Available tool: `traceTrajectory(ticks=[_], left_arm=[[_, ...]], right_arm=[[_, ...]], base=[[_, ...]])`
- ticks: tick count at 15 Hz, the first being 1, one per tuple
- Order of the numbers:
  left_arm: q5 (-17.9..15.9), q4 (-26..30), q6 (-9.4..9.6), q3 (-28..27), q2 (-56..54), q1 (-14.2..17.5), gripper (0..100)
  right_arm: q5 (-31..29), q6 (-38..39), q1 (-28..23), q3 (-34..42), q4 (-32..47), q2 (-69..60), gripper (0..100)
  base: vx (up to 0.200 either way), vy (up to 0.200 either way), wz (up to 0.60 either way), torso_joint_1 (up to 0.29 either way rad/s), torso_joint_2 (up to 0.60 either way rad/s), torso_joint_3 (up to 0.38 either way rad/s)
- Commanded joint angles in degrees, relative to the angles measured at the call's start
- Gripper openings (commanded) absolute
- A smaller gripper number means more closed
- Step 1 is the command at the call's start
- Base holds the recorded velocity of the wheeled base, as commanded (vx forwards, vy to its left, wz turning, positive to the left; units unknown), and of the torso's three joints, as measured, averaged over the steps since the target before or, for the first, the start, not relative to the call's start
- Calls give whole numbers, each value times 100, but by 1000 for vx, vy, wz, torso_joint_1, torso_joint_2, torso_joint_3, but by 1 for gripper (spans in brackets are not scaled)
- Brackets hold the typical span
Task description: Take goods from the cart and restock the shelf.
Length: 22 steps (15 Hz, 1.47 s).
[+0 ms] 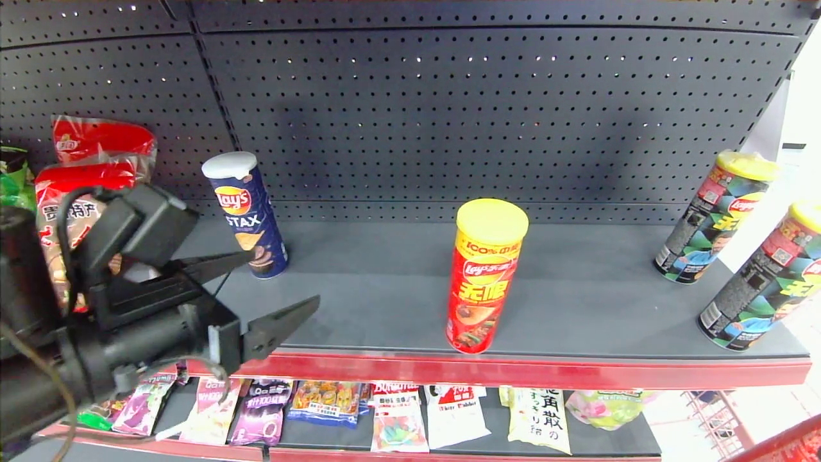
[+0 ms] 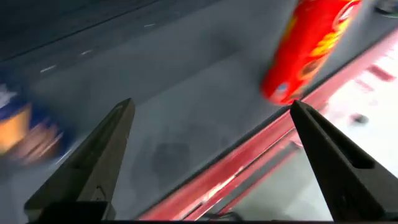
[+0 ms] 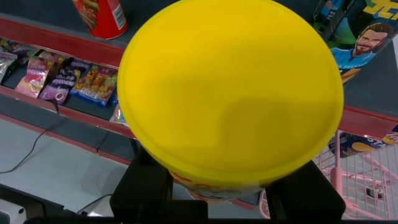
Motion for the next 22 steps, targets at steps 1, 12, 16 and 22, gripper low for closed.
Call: traceTrajectory(ticks=[1, 12, 16, 22], left_arm=[[959, 1760, -7, 411, -2201, 66, 100], [1846, 3860, 494, 244, -3906, 576, 100], [1776, 3860, 511, 279, -3959, 567, 100], [1750, 3843, 520, 235, -4003, 558, 100]], right_arm=[[17, 1, 36, -10, -1, 40, 0], [105, -8, 44, 95, -10, 242, 0], [96, -8, 44, 95, -10, 242, 0], [131, -87, 53, -133, -28, 471, 0]], base=[[0, 0, 0, 0, 0, 0], [0, 0, 0, 0, 0, 0], [50, 0, 0, -1, -1, -1], [33, 0, 0, 0, 0, 1]])
